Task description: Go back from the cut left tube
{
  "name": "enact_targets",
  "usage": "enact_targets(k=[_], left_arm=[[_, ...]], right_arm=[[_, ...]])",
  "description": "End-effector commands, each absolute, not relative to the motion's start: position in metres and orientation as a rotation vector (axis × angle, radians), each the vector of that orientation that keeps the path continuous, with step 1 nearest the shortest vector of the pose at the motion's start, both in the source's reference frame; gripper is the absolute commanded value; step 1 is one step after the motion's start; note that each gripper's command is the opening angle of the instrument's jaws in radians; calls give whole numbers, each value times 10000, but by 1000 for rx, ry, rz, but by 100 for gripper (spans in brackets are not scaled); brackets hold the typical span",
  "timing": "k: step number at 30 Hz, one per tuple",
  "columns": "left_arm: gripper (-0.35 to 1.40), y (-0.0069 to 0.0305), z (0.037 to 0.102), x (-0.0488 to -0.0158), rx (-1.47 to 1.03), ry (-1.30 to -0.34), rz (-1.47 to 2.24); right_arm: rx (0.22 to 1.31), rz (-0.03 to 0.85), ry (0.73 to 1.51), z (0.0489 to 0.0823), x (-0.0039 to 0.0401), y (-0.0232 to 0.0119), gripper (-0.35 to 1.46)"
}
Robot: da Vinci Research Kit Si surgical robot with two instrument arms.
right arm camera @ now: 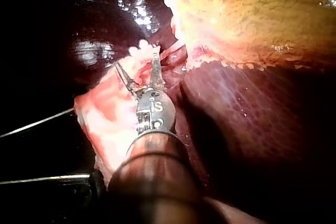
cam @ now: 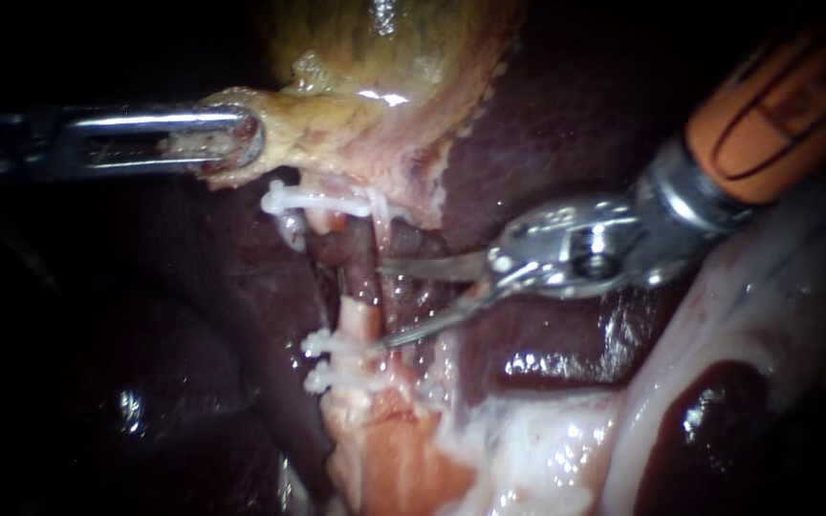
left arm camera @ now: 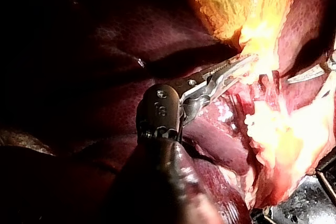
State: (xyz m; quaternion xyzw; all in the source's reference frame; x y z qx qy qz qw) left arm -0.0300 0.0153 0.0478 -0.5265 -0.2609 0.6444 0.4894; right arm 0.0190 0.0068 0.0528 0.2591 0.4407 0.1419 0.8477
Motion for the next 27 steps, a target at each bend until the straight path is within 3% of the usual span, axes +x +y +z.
enact_targets(k=[1, 11, 27], left_arm=[[-35, 153, 479, -300, -1279, -634, 1566], [-35, 155, 483, -300, -1280, -635, 1566], [-35, 146, 530, -340, -1294, -623, 1578]], right_arm=[[528, 295, 925, 526, 183, 67, 143], [430, 286, 786, 521, 130, 61, 143], [431, 292, 781, 517, 124, 66, 143]])
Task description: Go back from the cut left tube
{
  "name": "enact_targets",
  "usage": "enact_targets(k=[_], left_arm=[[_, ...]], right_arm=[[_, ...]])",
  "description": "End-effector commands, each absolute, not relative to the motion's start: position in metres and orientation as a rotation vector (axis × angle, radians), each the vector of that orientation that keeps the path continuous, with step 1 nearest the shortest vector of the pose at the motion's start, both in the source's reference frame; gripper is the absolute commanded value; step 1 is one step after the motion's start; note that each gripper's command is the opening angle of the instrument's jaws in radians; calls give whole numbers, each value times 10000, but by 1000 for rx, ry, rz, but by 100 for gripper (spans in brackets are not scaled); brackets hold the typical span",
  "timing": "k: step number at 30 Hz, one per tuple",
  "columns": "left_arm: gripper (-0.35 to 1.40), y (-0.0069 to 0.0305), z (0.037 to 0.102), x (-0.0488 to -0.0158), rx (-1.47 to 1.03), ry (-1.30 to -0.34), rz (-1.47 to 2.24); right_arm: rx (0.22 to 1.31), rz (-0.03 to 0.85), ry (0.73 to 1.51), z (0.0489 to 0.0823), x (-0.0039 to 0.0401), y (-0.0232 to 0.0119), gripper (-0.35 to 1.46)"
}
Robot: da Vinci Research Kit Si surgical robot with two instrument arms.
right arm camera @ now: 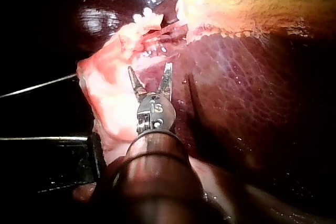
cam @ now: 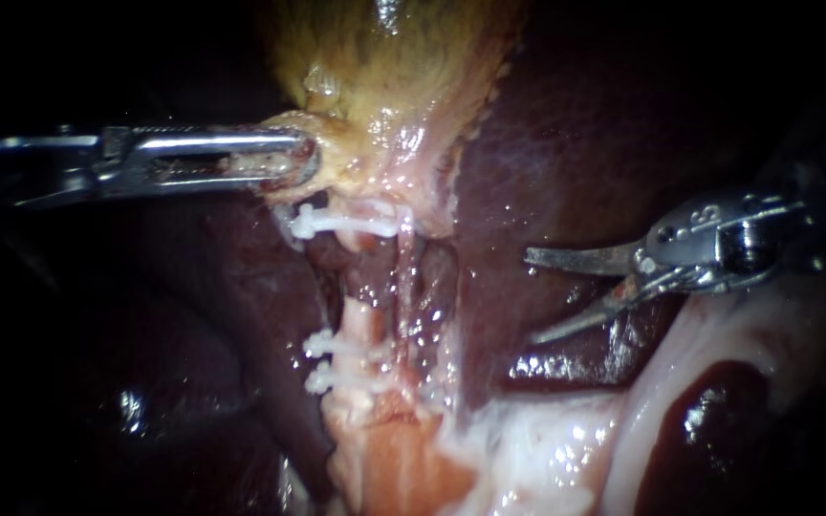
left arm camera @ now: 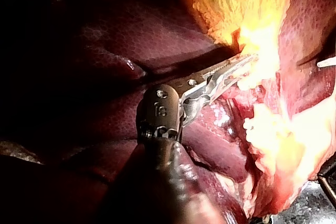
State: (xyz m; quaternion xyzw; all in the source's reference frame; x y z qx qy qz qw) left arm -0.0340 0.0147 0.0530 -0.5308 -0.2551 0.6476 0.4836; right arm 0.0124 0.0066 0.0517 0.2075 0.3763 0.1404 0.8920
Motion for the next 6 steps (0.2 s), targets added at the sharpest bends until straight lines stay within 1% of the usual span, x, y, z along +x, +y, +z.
enact_targets(k=[1, 6], left_arm=[[-35, 146, 529, -340, -1294, -623, 1578], [-35, 146, 529, -340, -1294, -623, 1578]], right_arm=[[431, 291, 781, 517, 124, 66, 143], [453, 284, 785, 518, 125, 66, 143]])
